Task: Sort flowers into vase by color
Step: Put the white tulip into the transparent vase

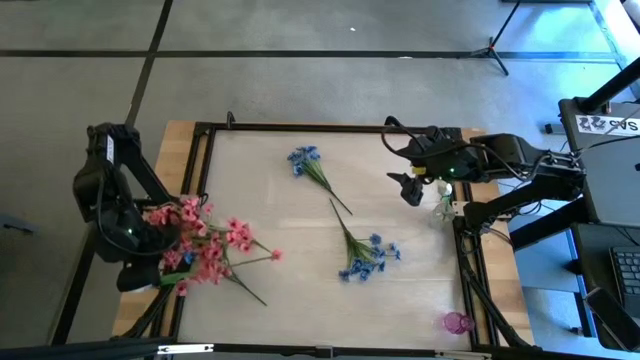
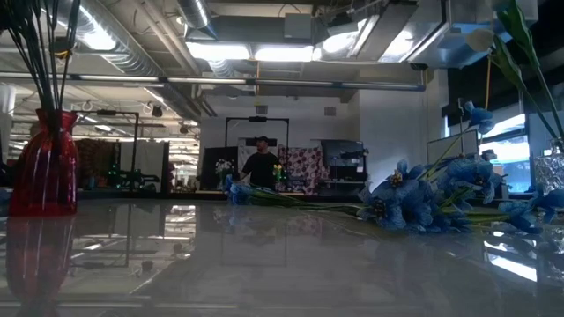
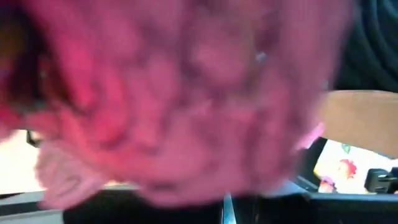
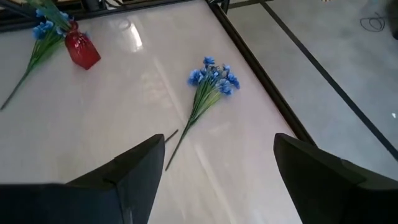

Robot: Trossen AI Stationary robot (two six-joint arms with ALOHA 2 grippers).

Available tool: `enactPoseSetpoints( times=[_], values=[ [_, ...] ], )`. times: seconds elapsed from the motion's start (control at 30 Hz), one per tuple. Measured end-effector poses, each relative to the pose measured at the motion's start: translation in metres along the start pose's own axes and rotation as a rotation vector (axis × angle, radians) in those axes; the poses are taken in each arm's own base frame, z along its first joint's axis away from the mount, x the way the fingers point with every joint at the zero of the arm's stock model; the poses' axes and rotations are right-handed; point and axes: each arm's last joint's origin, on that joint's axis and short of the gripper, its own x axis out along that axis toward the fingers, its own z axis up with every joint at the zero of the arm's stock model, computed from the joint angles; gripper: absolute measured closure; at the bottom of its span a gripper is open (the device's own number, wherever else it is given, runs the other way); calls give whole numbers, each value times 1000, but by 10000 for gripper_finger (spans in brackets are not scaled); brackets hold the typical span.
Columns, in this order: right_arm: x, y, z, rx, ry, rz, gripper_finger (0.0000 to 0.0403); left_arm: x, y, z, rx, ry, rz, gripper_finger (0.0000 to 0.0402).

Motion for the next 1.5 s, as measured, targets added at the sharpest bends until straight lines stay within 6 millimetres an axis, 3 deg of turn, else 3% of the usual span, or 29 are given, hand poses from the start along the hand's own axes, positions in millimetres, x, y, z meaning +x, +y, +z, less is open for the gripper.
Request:
enactPoseSetpoints(
  times=[0.2, 0.53, 0.87, 1.0, 1.23, 1.5],
  values=[
    [0, 0, -1, -22, 13, 16, 102, -10, -2, 3, -24, -149, -106, 400],
    [0, 0, -1, -22, 13, 16, 102, -25, -30, 6, 93, -345, -441, 400],
    [0, 0, -1, 3, 13, 16, 102, -69, -31, 6, 256, -649, -688, 400],
    [0, 0, -1, 21, 11, 17, 102, -90, -26, 6, 342, -871, -712, 400],
    [3, 6, 14, 84, -118, 55, 102, -113, -29, 12, 480, -1360, -488, 400],
    [3, 21, 56, 126, -483, 241, 102, -92, -48, 51, 564, -1638, 154, 400]
  ],
)
